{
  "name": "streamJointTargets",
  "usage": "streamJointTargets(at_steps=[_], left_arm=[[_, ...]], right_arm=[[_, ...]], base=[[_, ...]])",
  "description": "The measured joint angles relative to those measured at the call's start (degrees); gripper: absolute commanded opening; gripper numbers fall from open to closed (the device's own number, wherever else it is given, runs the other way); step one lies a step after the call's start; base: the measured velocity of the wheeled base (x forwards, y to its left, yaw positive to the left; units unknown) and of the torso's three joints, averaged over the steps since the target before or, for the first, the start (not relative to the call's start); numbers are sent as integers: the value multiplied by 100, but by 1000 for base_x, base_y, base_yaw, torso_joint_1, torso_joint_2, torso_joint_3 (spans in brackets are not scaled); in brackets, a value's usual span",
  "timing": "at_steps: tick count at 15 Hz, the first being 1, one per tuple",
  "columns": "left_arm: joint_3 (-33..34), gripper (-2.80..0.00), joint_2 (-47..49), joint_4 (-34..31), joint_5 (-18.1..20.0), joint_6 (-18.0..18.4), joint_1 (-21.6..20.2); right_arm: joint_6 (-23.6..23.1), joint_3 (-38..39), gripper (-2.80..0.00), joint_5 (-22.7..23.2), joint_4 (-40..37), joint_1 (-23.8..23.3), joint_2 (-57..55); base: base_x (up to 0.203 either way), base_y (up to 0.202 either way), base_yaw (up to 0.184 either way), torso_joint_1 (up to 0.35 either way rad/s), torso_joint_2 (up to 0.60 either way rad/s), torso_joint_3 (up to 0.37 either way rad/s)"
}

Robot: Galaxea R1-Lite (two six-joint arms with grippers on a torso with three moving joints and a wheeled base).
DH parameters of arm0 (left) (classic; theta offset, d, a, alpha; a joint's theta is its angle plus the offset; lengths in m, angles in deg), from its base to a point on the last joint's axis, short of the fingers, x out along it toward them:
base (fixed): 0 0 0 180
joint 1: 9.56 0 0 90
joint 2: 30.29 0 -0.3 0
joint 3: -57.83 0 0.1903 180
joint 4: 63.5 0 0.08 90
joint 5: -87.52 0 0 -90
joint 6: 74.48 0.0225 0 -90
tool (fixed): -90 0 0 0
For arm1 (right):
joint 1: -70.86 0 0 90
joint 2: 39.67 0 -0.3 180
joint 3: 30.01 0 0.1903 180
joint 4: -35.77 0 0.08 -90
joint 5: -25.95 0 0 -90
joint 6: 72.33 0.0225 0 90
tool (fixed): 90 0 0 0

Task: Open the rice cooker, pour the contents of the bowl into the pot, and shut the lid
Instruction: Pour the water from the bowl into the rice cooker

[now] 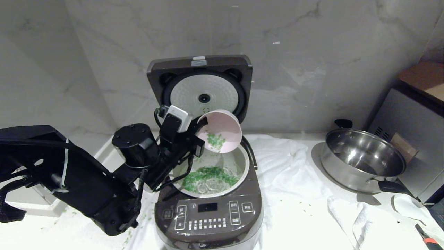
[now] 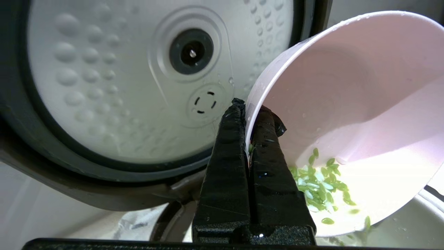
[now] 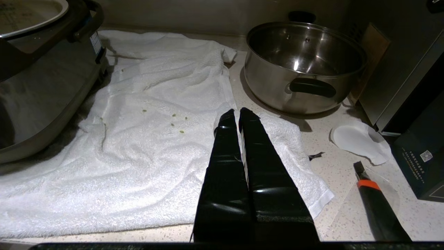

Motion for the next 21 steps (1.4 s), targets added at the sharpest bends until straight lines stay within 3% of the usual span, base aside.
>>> streamJointTargets(at_steps=[15,17,21], left_arm=[[22,-280,-99,0,-19,-6,13],[73,-280,-111,-2,-34,-289,0],[138,-280,-278,4,-24,-1397,-240]], right_arm=[[-3,0,-280,-2,2,0,0],[0,0,-280,-2,0,0,0],[-1,0,-280,-2,1,0,0]], base=[[0,0,0,0,0,0],[0,0,0,0,0,0],[0,0,0,0,0,0]])
